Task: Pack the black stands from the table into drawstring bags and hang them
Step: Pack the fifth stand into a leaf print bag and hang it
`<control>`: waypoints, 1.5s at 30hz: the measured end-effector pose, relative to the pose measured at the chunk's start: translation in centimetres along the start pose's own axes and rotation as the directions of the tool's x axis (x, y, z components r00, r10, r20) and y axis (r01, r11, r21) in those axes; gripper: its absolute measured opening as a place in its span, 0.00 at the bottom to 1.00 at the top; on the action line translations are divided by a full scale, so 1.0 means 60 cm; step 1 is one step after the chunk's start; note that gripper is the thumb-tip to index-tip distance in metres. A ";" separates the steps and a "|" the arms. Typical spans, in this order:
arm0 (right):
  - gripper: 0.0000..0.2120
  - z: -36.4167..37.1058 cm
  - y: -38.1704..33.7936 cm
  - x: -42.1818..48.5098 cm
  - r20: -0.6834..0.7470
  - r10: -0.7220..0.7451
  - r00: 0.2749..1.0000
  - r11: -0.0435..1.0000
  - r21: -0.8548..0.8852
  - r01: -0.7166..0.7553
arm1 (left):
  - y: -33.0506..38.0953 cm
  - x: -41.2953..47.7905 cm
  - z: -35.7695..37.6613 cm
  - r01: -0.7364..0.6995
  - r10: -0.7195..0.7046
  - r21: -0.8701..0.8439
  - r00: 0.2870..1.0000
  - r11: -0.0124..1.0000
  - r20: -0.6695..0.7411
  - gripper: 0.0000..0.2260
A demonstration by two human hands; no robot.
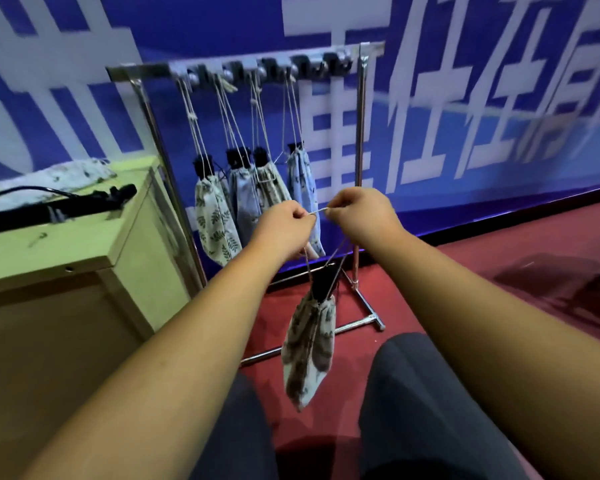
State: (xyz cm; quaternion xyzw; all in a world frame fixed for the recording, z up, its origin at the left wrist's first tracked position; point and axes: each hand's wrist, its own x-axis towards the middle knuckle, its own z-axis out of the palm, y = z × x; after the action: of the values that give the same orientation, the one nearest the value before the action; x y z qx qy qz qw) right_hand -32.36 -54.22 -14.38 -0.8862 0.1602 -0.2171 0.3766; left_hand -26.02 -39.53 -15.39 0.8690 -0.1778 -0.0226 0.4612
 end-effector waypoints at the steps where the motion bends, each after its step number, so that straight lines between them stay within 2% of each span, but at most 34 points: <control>1: 0.04 -0.017 -0.013 0.003 0.014 0.024 1.000 0.999 0.047 -0.025 | 0.018 -0.003 -0.012 -0.007 0.007 0.001 1.000 1.000 0.010 0.10; 4: 0.03 -0.052 -0.050 0.004 0.058 0.081 0.995 0.968 0.233 -0.093 | 0.059 -0.008 -0.040 0.000 -0.001 0.012 0.998 1.000 0.056 0.11; 7: 0.02 -0.081 -0.083 0.003 0.139 0.138 0.981 0.849 0.493 -0.189 | 0.099 -0.007 -0.059 -0.001 0.001 -0.005 0.997 1.000 0.072 0.12; 10: 0.02 -0.106 -0.098 0.016 0.168 0.156 0.973 0.746 0.626 -0.228 | 0.140 0.002 -0.074 -0.001 0.004 -0.032 0.995 0.999 0.101 0.11; 14: 0.03 -0.147 -0.103 0.060 0.048 0.090 0.995 0.850 0.517 -0.102 | 0.198 0.032 -0.084 0.009 0.008 -0.095 0.984 0.995 0.178 0.09; 20: 0.05 -0.188 -0.104 0.136 0.085 0.141 0.986 0.725 0.669 -0.161 | 0.271 0.101 -0.062 -0.007 0.032 -0.118 0.978 0.993 0.205 0.06; 24: 0.08 -0.200 -0.086 0.213 -0.048 0.156 0.987 0.810 0.577 -0.100 | 0.302 0.161 -0.029 0.020 0.011 -0.134 0.974 0.991 0.227 0.08; 29: 0.03 -0.186 -0.053 0.307 -0.149 0.060 0.987 0.913 0.407 0.006 | 0.294 0.267 0.004 0.028 -0.009 -0.127 0.988 0.992 0.151 0.07; 33: 0.02 -0.151 -0.022 0.384 -0.198 0.008 0.980 0.938 0.341 0.062 | 0.272 0.346 0.019 -0.029 0.031 -0.026 0.995 0.999 0.091 0.09; 35: 0.02 -0.136 -0.016 0.419 -0.201 0.014 0.980 0.923 0.379 0.065 | 0.264 0.376 0.020 -0.059 0.061 -0.032 0.996 0.998 0.064 0.08; 38: 0.01 -0.117 -0.020 0.469 -0.185 0.058 0.981 0.844 0.534 0.051 | 0.257 0.414 0.016 -0.024 0.043 -0.224 0.996 0.974 0.079 0.06; 40: 0.02 -0.104 -0.028 0.500 -0.188 0.055 0.981 0.823 0.564 0.062 | 0.256 0.437 0.010 -0.048 0.059 -0.284 0.998 0.958 0.031 0.05; 43: 0.04 -0.088 -0.047 0.543 -0.222 0.025 0.975 0.840 0.534 0.100 | 0.254 0.480 0.000 -0.197 0.184 -0.116 0.976 0.974 -0.114 0.10; 45: 0.04 -0.081 -0.062 0.566 -0.224 0.014 0.974 0.845 0.523 0.108 | 0.251 0.502 -0.006 -0.255 0.248 -0.011 0.947 0.967 -0.204 0.10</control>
State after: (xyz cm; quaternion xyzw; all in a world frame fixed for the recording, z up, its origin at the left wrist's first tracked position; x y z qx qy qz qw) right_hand -5.33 -69.84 0.34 -0.7212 0.1125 -0.3585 0.5819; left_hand -2.11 -56.86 0.78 0.8283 -0.2391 0.1210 0.4920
